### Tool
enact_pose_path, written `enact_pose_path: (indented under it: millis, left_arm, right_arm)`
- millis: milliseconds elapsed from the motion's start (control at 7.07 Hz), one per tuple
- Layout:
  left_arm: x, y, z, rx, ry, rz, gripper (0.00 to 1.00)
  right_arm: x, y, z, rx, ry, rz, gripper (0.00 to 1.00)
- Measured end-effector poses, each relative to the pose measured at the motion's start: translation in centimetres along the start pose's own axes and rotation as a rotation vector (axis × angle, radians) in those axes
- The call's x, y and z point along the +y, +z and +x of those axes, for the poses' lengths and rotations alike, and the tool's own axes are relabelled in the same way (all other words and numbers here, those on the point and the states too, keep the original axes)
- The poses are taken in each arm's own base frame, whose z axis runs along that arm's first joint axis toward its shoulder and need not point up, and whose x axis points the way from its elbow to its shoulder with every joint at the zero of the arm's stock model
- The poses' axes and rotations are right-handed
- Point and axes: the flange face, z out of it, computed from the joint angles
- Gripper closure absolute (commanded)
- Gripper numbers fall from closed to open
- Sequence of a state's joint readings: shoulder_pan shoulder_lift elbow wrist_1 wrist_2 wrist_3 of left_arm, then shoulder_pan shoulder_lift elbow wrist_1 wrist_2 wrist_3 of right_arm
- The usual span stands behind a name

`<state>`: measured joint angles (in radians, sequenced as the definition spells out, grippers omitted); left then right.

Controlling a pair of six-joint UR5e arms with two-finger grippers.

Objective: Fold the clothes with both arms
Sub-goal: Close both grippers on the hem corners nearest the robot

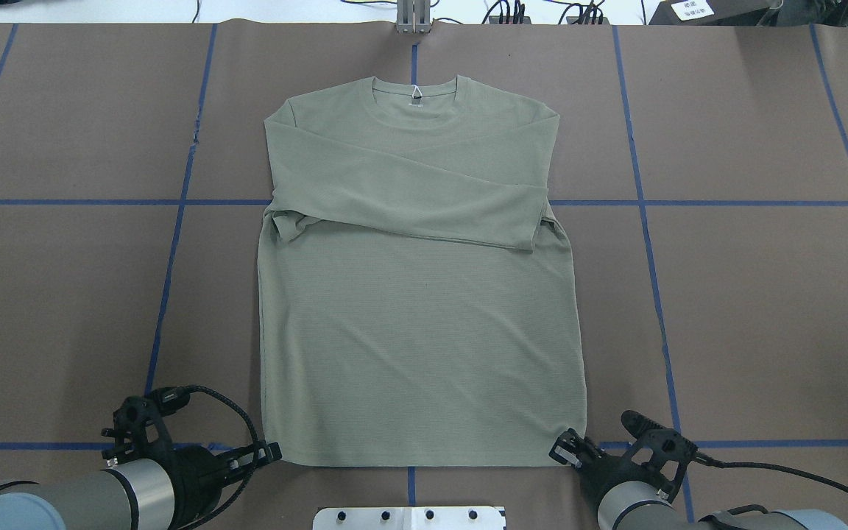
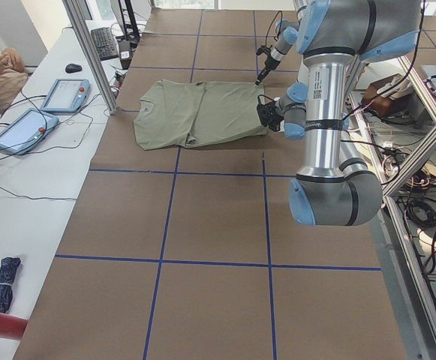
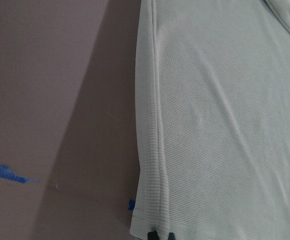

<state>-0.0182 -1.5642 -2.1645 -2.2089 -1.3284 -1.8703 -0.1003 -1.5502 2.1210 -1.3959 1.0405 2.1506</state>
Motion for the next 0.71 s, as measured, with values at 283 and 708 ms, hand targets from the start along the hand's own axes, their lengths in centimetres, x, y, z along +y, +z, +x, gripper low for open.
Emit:
enact_pose_path:
  millis: [283, 708]
  left_arm:
    - [0.0, 0.0, 0.0, 0.001, 0.0, 0.0, 1.0]
    - [0.1, -0.4, 0.3, 0.007, 0.001, -0.005, 1.0]
  right_arm:
    - [0.7, -0.3, 0.2, -0.007, -0.012, -0.002, 0.96]
    - [0.6, -1.2, 0.0, -0.019, -0.025, 0.001, 1.0]
